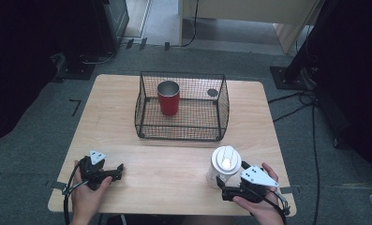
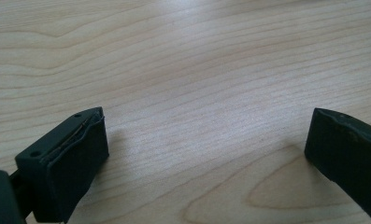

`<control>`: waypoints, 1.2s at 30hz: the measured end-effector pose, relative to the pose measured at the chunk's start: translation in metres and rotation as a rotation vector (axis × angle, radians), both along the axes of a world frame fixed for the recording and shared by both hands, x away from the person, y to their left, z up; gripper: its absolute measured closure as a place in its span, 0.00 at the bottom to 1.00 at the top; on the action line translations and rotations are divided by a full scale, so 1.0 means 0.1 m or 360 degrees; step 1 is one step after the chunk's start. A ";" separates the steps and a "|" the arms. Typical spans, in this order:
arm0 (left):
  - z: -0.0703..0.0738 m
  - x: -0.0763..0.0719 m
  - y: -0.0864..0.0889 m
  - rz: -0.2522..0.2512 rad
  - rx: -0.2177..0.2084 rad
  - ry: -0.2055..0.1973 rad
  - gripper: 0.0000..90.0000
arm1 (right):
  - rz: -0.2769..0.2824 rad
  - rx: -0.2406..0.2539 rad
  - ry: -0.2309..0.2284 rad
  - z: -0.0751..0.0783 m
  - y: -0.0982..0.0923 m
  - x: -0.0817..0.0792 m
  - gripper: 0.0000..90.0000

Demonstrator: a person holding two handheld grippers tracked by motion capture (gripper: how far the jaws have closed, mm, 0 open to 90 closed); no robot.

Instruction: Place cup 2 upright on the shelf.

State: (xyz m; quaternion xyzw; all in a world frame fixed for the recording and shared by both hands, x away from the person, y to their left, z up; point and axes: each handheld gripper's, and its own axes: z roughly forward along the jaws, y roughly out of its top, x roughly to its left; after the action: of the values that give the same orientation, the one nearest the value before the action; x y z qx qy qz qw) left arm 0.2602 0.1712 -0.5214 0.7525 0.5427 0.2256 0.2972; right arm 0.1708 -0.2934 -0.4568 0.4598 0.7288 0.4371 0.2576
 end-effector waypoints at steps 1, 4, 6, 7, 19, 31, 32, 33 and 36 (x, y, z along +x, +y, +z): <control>0.00 0.00 0.00 0.0000 0.0000 0.0000 0.00 | 0.0001 -0.0006 -0.0007 0.00 0.02 0.01 0.00; 0.00 0.00 0.00 0.0000 0.0001 0.0000 0.00 | -0.0008 -0.0007 -0.0029 0.00 0.11 0.06 0.00; 0.00 0.00 0.00 -0.0001 0.0001 0.0000 0.00 | -0.0013 -0.0012 -0.0046 0.00 0.15 0.08 0.00; 0.00 0.00 0.00 0.0000 0.0002 -0.0001 0.00 | -0.0020 -0.0017 -0.0057 0.00 0.17 0.09 0.00; 0.00 0.00 0.00 0.0001 -0.0001 -0.0001 0.00 | -0.0160 -0.0024 -0.0141 0.02 0.22 0.08 0.18; 0.00 0.00 0.00 0.0001 -0.0001 0.0000 0.00 | -0.0153 0.0034 -0.0211 0.22 0.32 0.13 0.18; 0.00 0.00 0.00 0.0001 -0.0001 0.0000 0.00 | -0.0154 0.0038 -0.0214 0.24 0.34 0.14 0.18; 0.00 0.00 0.00 0.0001 -0.0001 0.0000 0.00 | -0.0154 0.0038 -0.0214 0.24 0.34 0.14 0.18; 0.00 0.00 0.00 0.0001 -0.0001 0.0000 0.00 | -0.0139 0.0055 -0.0240 0.30 0.36 0.17 0.18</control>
State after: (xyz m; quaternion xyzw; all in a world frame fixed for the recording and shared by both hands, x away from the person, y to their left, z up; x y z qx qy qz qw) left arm 0.2602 0.1711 -0.5214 0.7521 0.5431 0.2255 0.2973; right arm 0.1875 -0.2571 -0.4266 0.4613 0.6790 0.4715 0.3225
